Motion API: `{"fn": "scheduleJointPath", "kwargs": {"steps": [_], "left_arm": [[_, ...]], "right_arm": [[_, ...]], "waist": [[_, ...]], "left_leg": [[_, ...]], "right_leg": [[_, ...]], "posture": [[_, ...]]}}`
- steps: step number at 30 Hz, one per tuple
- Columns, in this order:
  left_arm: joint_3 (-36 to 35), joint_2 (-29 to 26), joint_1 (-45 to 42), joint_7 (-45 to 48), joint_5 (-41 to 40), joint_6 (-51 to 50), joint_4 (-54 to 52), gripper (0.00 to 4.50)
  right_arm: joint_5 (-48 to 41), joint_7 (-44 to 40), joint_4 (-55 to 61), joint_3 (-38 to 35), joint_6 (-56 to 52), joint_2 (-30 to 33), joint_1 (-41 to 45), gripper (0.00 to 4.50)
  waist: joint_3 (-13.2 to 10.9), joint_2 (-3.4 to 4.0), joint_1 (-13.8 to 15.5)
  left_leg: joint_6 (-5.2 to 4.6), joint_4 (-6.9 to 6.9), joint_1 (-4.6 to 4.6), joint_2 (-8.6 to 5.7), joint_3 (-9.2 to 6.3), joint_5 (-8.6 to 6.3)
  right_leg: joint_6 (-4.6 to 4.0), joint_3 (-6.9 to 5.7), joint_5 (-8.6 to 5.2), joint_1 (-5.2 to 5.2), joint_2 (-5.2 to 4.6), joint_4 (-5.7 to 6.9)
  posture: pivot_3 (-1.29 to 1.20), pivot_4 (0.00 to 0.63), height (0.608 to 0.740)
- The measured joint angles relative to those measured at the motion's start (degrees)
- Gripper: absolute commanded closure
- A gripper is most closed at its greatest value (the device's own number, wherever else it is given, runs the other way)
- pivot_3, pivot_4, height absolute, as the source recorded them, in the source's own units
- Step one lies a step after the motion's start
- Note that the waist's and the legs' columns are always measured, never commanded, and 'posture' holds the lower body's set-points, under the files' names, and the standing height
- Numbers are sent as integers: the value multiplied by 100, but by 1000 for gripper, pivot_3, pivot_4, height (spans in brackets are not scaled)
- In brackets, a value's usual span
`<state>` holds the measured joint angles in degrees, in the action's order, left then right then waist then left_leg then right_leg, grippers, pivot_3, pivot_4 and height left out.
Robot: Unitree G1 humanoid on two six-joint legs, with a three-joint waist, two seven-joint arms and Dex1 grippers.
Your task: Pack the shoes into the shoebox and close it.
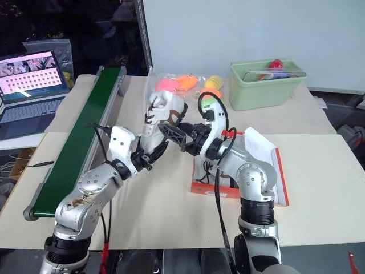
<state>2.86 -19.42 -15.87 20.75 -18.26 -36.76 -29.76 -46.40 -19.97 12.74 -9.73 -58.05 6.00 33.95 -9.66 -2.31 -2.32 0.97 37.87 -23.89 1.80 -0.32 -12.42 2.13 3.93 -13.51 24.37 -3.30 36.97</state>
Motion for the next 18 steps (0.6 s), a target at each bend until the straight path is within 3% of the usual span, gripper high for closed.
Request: {"fn": "scheduleJointPath", "kwargs": {"steps": [11,12,13,18], "left_arm": [[73,-198,-595,422,36,171,413,2031],[74,-199,-607,430,38,186,423,2052],[73,-198,-608,435,38,201,423,2052],[74,-190,-614,447,43,331,422,2052]], "right_arm": [[-445,372,-92,-84,-130,-233,153,0],[-485,427,-92,-121,-130,-272,153,490],[-500,468,-92,-142,-130,-294,153,624],[-616,696,-92,-193,-130,-383,152,2408]], "waist": [[0,1,-29],[0,1,-22],[0,1,-20],[0,1,-22]], "left_leg": [[-3,0,4,1,2,2],[-3,0,3,0,1,2],[-3,0,3,0,1,2],[-3,0,4,0,1,2]], "right_leg": [[3,4,-2,-6,4,-6],[3,3,-2,-6,3,-6],[3,3,-2,-6,2,-6],[3,3,-2,-6,2,-6]], "posture": [[0,150,729],[0,150,729],[0,150,729],[0,150,729]]}}
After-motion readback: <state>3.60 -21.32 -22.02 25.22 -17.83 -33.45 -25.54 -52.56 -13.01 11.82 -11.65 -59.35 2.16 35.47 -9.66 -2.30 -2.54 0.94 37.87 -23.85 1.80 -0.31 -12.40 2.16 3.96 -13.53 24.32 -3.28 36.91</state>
